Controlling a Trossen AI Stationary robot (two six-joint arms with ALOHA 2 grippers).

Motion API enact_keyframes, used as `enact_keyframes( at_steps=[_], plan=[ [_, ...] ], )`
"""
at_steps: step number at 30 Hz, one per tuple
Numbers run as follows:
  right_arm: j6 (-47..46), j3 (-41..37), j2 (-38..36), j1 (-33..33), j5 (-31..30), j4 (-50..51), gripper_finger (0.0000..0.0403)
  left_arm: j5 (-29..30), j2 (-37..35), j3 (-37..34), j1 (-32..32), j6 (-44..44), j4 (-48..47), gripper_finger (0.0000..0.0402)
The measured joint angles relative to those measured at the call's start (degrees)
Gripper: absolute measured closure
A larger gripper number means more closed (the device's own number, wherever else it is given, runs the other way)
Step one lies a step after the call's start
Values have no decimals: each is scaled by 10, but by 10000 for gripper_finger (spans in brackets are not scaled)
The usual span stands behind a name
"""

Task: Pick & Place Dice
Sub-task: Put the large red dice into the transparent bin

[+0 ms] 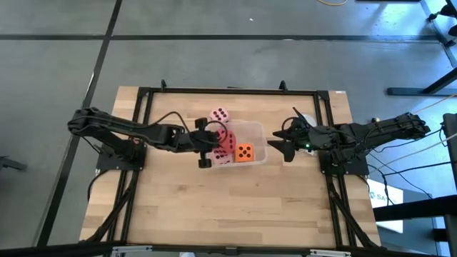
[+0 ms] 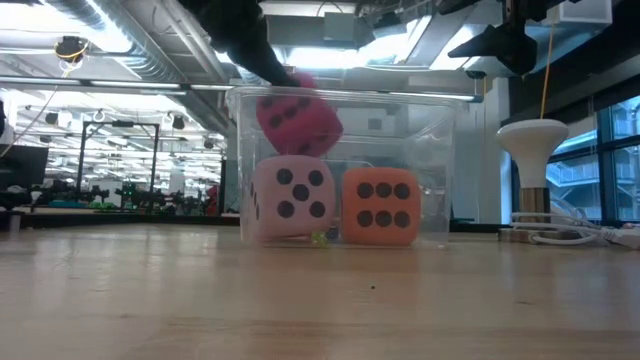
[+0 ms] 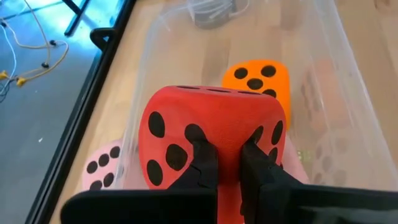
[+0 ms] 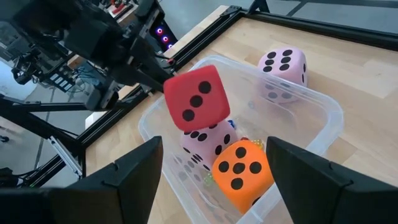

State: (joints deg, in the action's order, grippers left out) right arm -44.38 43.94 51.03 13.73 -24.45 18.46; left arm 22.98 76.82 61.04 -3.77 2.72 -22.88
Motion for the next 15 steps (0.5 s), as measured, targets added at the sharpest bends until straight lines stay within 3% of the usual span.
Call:
enact_keyframes(
  at_steps=[15],
  plan=[
    [-1,0,0,0,-1,0,118,0,4,0,0,1,-21,400]
  ],
)
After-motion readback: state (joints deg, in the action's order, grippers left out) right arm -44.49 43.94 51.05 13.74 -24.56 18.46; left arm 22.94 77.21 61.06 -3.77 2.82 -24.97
